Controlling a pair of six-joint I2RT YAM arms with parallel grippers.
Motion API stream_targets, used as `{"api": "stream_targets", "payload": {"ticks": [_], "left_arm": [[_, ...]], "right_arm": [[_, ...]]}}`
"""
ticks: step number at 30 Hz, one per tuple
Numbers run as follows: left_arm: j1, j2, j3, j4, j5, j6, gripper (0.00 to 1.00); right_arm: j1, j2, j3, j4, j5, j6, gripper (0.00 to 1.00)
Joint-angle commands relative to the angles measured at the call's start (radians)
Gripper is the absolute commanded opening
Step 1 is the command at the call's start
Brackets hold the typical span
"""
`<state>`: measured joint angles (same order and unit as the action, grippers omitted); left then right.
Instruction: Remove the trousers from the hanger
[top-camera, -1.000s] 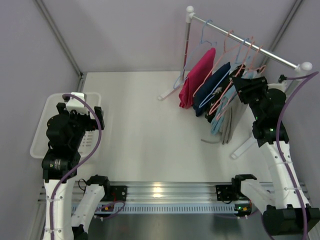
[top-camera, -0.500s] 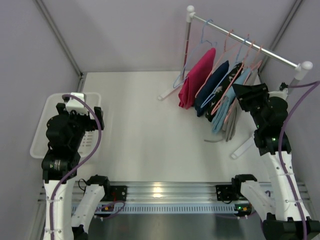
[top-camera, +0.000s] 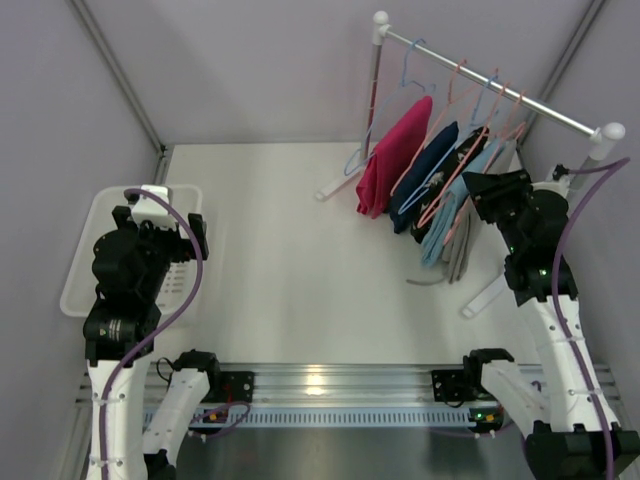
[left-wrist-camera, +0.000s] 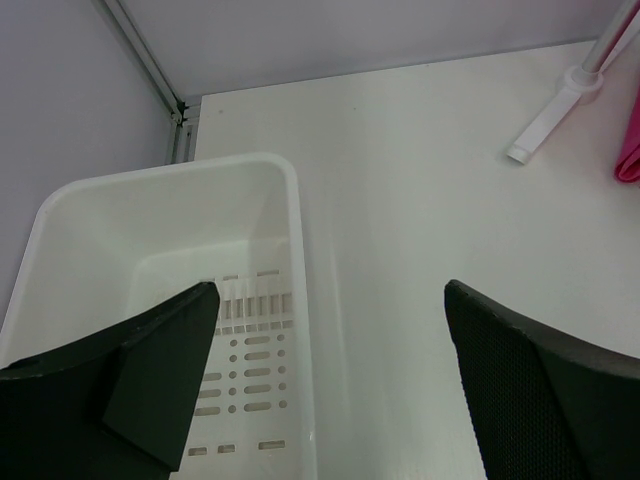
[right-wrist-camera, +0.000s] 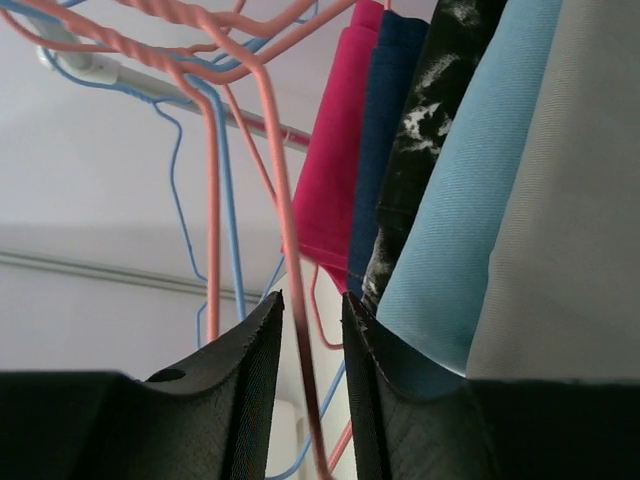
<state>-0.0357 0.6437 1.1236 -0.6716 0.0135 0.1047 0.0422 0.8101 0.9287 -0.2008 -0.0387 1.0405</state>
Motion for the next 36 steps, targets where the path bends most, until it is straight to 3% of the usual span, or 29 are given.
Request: {"api": "stream_targets", "payload": {"ticks": [1,7,15,36], "left_arm": [[-0.004,-0.003,0.005,0.052,-0.003,0.010,0.99],[-0.003,-0.009,-0.002,0.049,-0.003,0.012,0.99],[-0.004,-0.007,0.010,0.046,-0.003,0.015,0.99],[-0.004,0.039,0.061,0.024,0.009,-0.014,0.99]], "right_arm": [[0.012,0.041,-0.016,0.076,0.003,0.000,0.30],[0.012,0.077,-0.004,0.104,-0.009,-0.003,0.27],[0.010,0.023,0.039,0.092,-0.056,-0.010,0.00],[0.010,-0.232,0.091,0.083,-0.174,-0.102,0.00]]}}
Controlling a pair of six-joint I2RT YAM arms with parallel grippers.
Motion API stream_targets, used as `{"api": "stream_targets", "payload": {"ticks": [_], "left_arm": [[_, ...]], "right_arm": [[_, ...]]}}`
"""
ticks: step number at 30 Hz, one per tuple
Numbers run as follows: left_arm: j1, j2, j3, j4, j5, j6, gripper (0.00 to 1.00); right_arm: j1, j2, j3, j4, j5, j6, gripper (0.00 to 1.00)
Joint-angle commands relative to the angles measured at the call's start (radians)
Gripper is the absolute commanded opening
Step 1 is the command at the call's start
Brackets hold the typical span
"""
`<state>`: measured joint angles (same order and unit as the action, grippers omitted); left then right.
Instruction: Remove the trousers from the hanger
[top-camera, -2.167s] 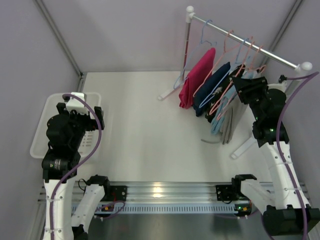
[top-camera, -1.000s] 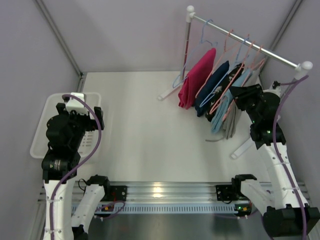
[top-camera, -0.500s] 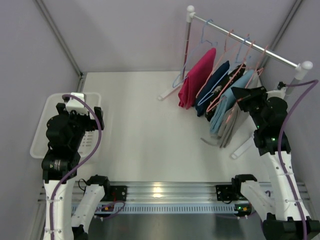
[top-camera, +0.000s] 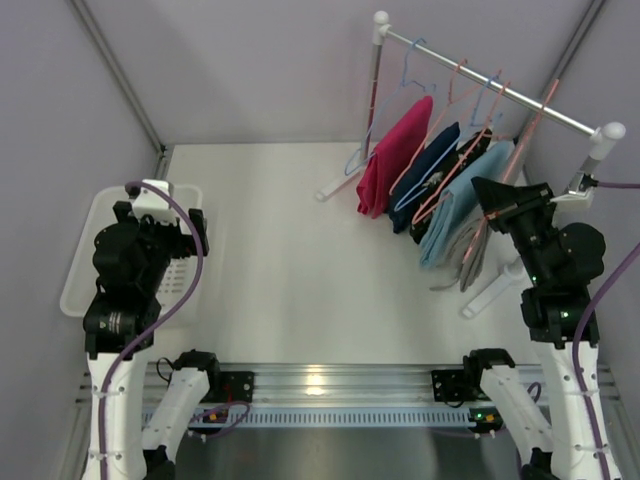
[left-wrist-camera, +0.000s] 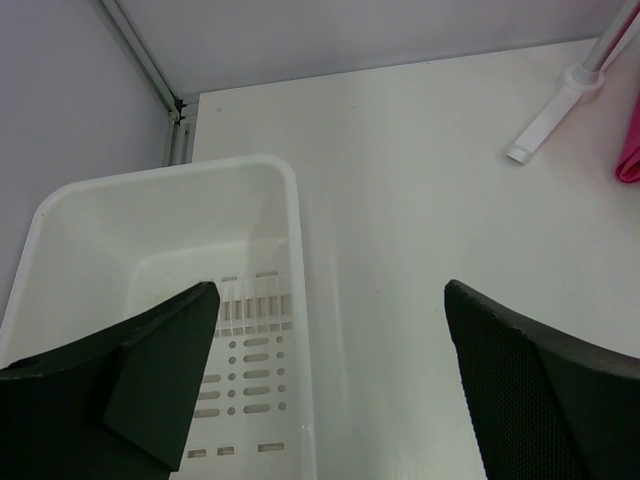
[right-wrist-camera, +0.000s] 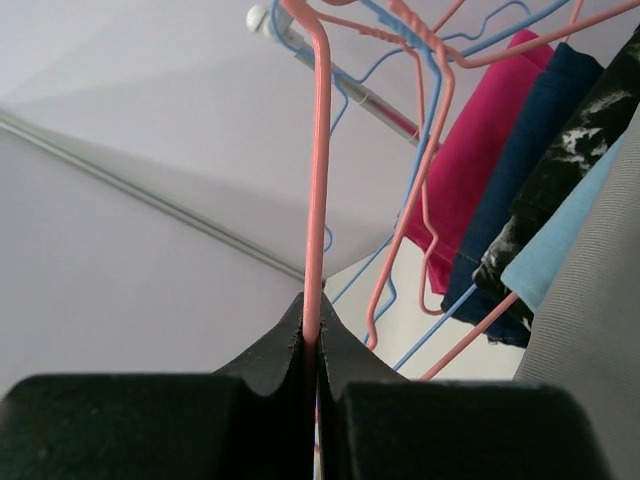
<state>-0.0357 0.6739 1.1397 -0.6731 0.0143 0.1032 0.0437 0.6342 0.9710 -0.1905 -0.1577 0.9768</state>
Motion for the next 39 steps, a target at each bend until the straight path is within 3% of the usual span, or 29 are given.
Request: {"api": "stream_targets", "payload": {"ticks": [1,9,20,27,31,35,39], "left_arm": [[-0.004,0.015,0.049,0.023,0.010,-0.017,0.99],[-0.003,0.027,0.071,-0.008,0.039,-0.045,0.99],[-0.004,0.024,0.091,-0.068,0.030,-0.051,0.99],[-0.004,0.013,0.083,-0.085,0.030,-0.069,0.99],[-0.003,0.016,0.074,-0.079,0.035,-0.076,0.99],[-0.004,0.016,0.068,-0.083,0.045,-0.085,0.99],[-0.003,0.010,0.075,-0.088,0.075,-0.083,0.99]], "right_arm": [[0.010,-0.068,0.048,0.065,-0.078,-0.041,0.00],[0.010,-0.224,0.031,-0.052,-0.227,-0.157,0.00],[0.010,-0.432,0.063,-0.383,-0.437,-0.323,0.00],[0.008,-0.522,0.123,-0.392,-0.551,-0.377,0.00],[-0.002,-0.534,0.150,-0.336,-0.722,-0.366,0.00],[-0.034,-0.475,0.158,-0.233,-0.865,-0.288,0.00],[-0.171,-0.374,0.132,-0.028,-1.023,-0.117,0.00]]}}
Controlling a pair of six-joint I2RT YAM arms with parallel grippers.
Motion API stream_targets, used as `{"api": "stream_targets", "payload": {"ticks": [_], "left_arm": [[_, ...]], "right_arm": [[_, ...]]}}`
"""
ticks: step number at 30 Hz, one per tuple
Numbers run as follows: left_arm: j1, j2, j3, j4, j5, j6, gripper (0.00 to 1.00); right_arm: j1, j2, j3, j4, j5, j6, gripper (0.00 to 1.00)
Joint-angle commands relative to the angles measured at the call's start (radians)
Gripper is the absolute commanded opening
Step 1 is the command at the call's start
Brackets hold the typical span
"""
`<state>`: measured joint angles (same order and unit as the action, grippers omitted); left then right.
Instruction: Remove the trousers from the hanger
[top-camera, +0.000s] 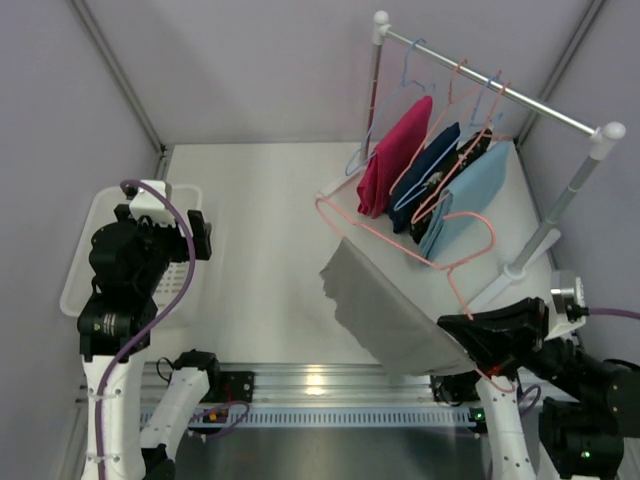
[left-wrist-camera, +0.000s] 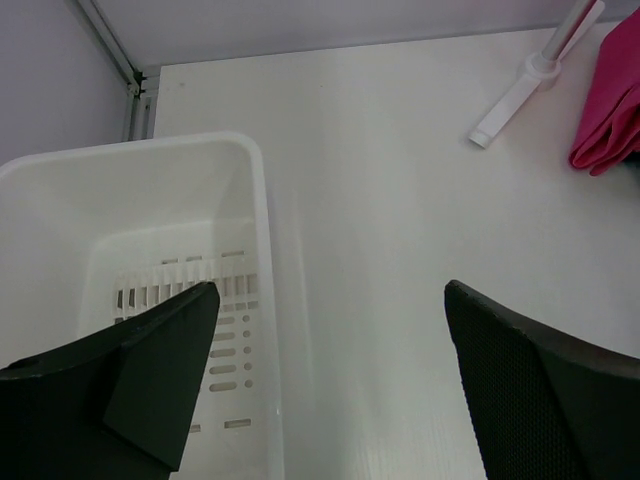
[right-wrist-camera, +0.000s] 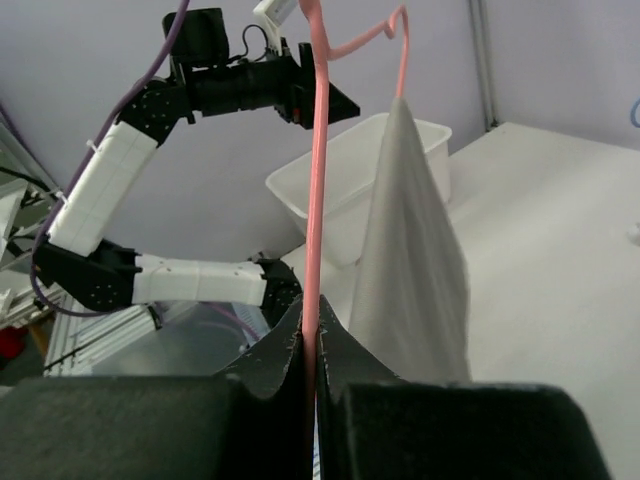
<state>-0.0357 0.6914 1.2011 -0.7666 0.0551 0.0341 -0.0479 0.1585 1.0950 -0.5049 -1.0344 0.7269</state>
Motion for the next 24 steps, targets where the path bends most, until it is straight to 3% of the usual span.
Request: {"api": "stream_targets", "payload": {"ticks": [1,3,6,15,18,19,20,22,23,24], "left_arm": [[-0.004,-0.006,0.021,0.004,0.043,-0.011,0.99],[-0.004,-0.007,0.032,-0.010,0.063,0.001,0.99],[-0.003,-0.010,0.046,-0.028,0.095,0.012,0.99],[-0.004,-0.018,0.002,0.023,0.198,-0.023,0.99],[-0.004,0.010,0.003,0.032,0.184,-0.030,0.99],[-0.004,0.014,0.003,0.036,0.184,-0.031,0.99],[-0.004,0.016,0.005,0.039,0.183,-0.030,0.99],[-0.003,0.017,0.014,0.038,0.178,-0.030,0.99],[-0.004,0.016,0.017,0.036,0.177,-0.030,0.99],[-0.003,0.007,0.020,0.035,0.164,-0.030,0.99]], "right_arm": [[-0.113,0.127,-0.009,0.346,-0.206,0.185,0.00],[-0.219,0.197,-0.024,0.567,-0.255,0.362,0.00],[-0.300,0.280,-0.007,0.730,-0.265,0.479,0.00],[-0.285,0.513,0.094,0.902,-0.141,0.615,0.00],[-0.147,0.614,0.198,0.783,-0.060,0.493,0.00],[-0.088,0.645,0.286,0.596,-0.023,0.424,0.00],[0.088,0.706,0.334,0.492,0.021,0.266,0.00],[0.263,0.765,0.434,0.341,0.158,0.108,0.00],[0.401,0.817,0.454,0.254,0.198,0.082,0.00],[0.455,0.835,0.463,0.240,0.238,0.065,0.00]]}}
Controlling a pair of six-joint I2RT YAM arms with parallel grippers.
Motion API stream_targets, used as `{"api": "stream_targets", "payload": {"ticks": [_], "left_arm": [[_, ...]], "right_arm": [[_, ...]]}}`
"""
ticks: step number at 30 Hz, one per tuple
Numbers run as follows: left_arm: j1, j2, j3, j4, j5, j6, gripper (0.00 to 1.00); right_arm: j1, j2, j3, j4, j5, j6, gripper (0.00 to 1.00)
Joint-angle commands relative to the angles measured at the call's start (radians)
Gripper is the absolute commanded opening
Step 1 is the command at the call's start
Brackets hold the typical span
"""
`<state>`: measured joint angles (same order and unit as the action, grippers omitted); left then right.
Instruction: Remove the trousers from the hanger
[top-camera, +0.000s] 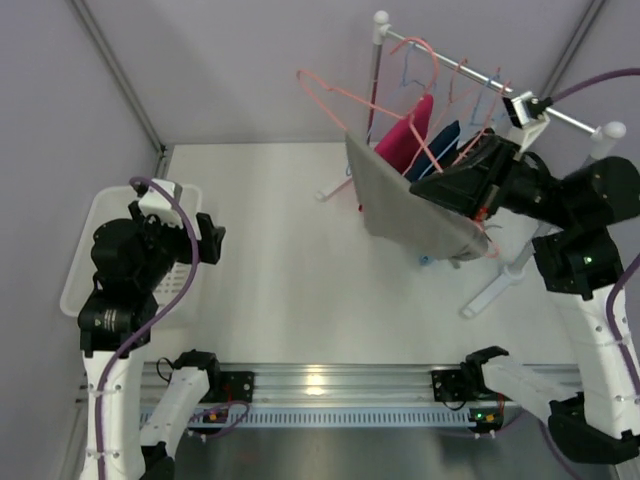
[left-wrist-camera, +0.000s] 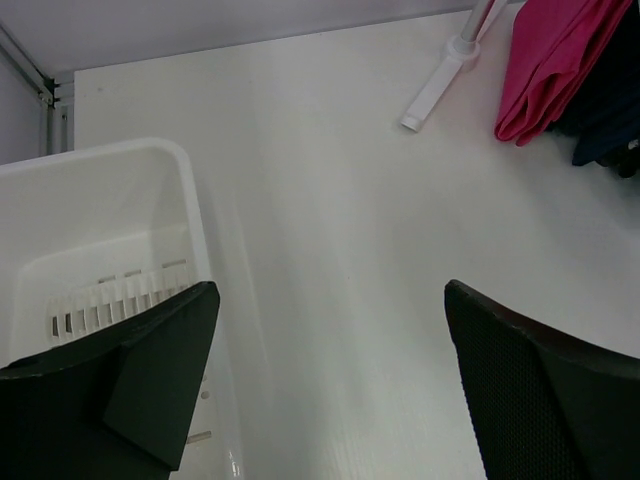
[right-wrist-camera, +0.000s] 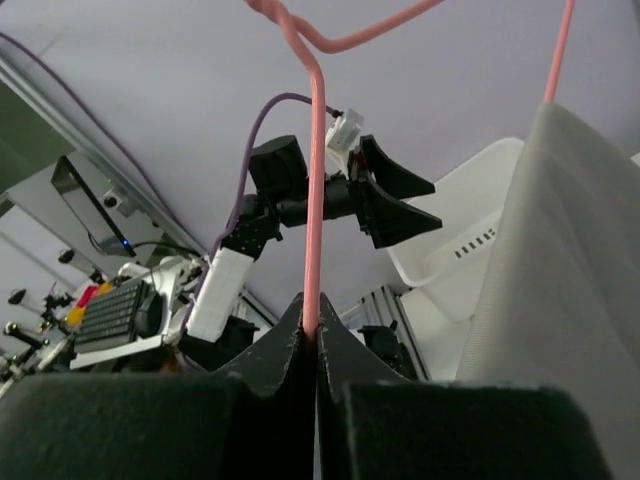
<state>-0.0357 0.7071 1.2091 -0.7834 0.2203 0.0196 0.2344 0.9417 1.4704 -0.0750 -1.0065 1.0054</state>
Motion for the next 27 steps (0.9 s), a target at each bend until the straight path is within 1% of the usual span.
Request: {"api": "stream_targets", "payload": {"ticks": [1,2,4,9,11,13,14,15,18,21,24,25,27], "left_arm": [[-0.004,-0.015,0.017,0.050,-0.002,-0.015,0.99],[-0.004,-0.024,0.018,0.047,-0.004,-0.015,0.99],[-0.004,-0.044,0.026,0.036,-0.006,-0.007,0.99],[-0.004,-0.087,0.053,-0.017,0.019,0.002,0.99],[-0.004,-0.107,0.064,-0.022,0.080,0.009,0.99],[-0.004,-0.104,0.076,-0.060,0.131,0.035,0.99],[-0.004,-0.071,0.087,-0.088,0.180,0.046,0.99],[-0.004,-0.054,0.104,-0.143,0.198,0.057,0.99],[-0.003,-0.029,0.089,-0.159,0.243,0.095,0.98],[-0.004,-0.037,0.046,-0.093,0.261,0.089,0.99],[-0.004,-0.052,0.000,0.031,0.278,0.056,0.99],[-0.004,-0.058,-0.040,0.123,0.280,0.019,0.99],[-0.004,-0.070,-0.080,0.217,0.322,-0.026,0.99]], "right_arm": [[0.212,0.068,0.090,-0.187,0.270,-0.215,0.00],[0.264,0.097,0.087,-0.169,0.293,-0.211,0.00],[0.314,0.124,0.088,-0.148,0.353,-0.183,0.00],[0.362,0.244,0.134,-0.128,0.480,-0.122,0.00],[0.384,0.293,0.143,-0.118,0.515,-0.102,0.00],[0.413,0.356,0.175,-0.156,0.572,-0.097,0.00],[0.419,0.377,0.185,-0.170,0.588,-0.093,0.00],[0.425,0.396,0.201,-0.180,0.620,-0.084,0.00],[0.450,0.468,0.225,-0.224,0.664,-0.060,0.00],[0.474,0.529,0.275,-0.224,0.692,-0.044,0.00],[0.482,0.604,0.345,-0.220,0.697,-0.027,0.00],[0.487,0.640,0.366,-0.221,0.698,-0.021,0.00],[0.494,0.672,0.427,-0.230,0.713,-0.019,0.00]]}}
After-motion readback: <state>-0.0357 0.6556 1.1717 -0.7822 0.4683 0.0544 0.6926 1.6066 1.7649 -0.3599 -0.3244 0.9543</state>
